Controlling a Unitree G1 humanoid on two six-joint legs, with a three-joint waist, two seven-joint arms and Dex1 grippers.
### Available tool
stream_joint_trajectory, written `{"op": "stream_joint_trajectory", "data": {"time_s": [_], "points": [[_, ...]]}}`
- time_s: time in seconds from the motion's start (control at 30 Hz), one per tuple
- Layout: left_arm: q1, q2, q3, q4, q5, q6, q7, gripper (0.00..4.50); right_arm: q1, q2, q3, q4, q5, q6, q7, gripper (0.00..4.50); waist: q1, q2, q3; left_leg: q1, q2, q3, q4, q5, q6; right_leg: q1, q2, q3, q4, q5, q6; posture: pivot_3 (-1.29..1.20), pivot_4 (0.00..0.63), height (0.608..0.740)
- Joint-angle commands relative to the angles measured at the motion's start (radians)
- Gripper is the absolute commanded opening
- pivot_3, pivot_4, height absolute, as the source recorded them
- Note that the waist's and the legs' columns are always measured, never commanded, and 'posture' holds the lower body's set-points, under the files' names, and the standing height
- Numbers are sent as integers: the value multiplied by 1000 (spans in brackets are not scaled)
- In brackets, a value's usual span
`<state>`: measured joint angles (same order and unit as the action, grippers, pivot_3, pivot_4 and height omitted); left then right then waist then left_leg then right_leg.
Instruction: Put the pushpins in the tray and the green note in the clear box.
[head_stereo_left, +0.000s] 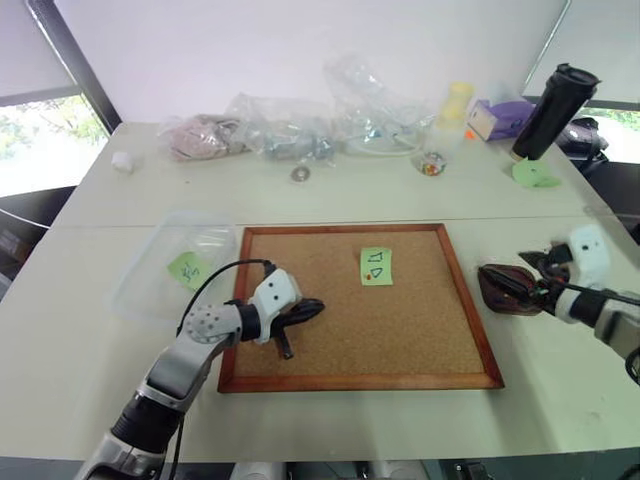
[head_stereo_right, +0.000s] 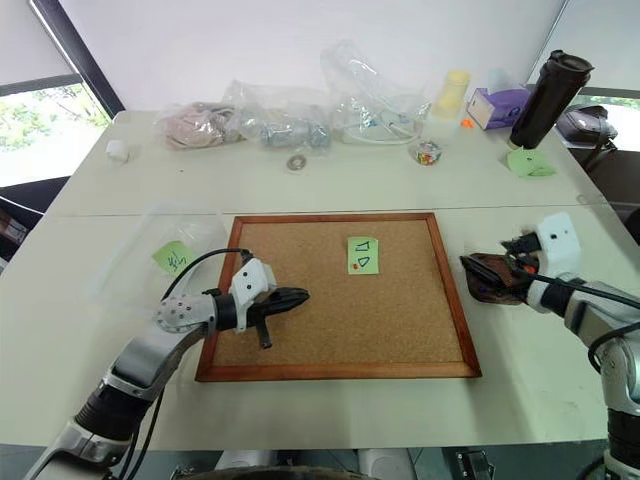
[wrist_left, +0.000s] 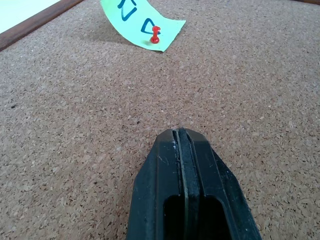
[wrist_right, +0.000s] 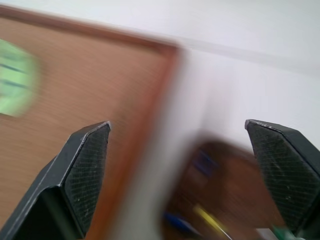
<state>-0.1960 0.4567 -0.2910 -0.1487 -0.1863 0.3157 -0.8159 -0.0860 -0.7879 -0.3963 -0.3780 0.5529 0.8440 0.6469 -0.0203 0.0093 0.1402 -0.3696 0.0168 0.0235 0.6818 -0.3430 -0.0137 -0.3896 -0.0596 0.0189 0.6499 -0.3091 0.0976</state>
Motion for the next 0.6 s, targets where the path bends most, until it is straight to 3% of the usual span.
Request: {"op": "stream_joint_trajectory", "data": {"time_s": [0.03,0.3,0.6], "points": [[32,19,-33,62,25,22,-26,0,-61,25,138,-88,27,2,22,4415,1,-1,0,0,0,0,0,0,0,0,0,0,0,0,0,0,150,740],[12,4,-37,67,28,36,-19,0,-193,142,444,-18,-80,-71,16,4415,6,-5,0,-1,0,-1,0,0,0,-1,-1,0,0,0,0,0,150,740],[22,3,-36,24,28,66,3,0,-247,221,562,142,-175,-150,35,4415,6,-5,0,-2,-1,-1,0,0,0,-2,-2,-1,0,0,0,0,150,740]]}}
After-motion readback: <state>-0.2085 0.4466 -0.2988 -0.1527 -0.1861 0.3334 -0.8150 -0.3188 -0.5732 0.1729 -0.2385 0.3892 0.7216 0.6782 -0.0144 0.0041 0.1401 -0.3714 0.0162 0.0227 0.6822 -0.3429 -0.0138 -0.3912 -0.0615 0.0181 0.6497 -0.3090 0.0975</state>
